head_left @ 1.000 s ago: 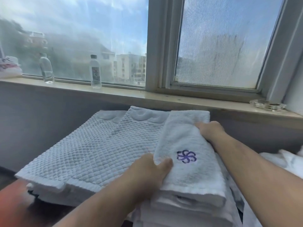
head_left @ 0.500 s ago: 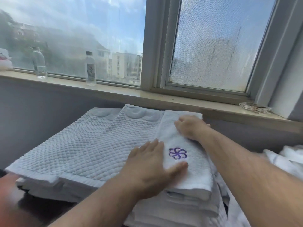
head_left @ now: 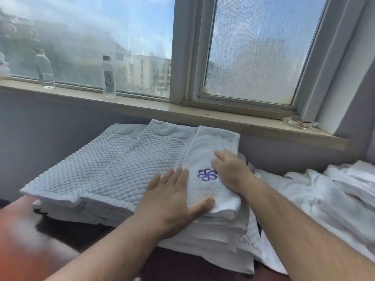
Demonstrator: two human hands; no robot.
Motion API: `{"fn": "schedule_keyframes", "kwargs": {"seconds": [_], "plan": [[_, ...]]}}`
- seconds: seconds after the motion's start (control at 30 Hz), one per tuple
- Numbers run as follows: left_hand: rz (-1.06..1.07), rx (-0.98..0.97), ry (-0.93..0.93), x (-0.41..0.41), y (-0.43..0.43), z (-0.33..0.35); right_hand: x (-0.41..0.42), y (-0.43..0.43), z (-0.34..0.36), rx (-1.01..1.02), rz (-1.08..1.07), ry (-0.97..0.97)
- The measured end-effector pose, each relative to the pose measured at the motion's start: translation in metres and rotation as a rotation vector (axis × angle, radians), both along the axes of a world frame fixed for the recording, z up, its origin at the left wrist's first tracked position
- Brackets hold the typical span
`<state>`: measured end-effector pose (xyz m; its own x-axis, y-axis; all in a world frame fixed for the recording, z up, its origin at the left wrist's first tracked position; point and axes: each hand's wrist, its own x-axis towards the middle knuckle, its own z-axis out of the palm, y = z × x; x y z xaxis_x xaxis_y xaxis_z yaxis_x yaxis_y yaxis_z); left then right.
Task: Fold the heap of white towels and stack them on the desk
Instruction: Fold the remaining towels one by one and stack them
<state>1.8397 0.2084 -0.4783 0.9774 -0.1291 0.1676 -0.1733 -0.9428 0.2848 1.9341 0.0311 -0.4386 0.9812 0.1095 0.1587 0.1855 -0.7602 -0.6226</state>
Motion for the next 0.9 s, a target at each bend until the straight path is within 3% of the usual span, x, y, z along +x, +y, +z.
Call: {"fn": "schedule_keyframes", "kwargs": {"seconds": [0.4, 0.63, 0.8, 0.9], "plan": [[-0.038, -0.066, -0.160, -0.109, -0.027, -0.016, -0.172, -0.061, -0.068, 0.166, 0.090, -0.194], [-0.226, -0.155, -0.287, -0.119, -0.112, -0.014, -0.210, -0.160, -0.079, 0.307, -0.273, -0.263], [-0.350, -0.354, -0.190, -0.103, -0.183, -0.036, -0.205, -0.224, -0.096, 0.400, -0.551, -0.382], [-0.332, -0.469, -0.118, -0.077, -0.227, -0.053, -0.174, -0.258, -0.103, 0.447, -0.673, -0.332]]}}
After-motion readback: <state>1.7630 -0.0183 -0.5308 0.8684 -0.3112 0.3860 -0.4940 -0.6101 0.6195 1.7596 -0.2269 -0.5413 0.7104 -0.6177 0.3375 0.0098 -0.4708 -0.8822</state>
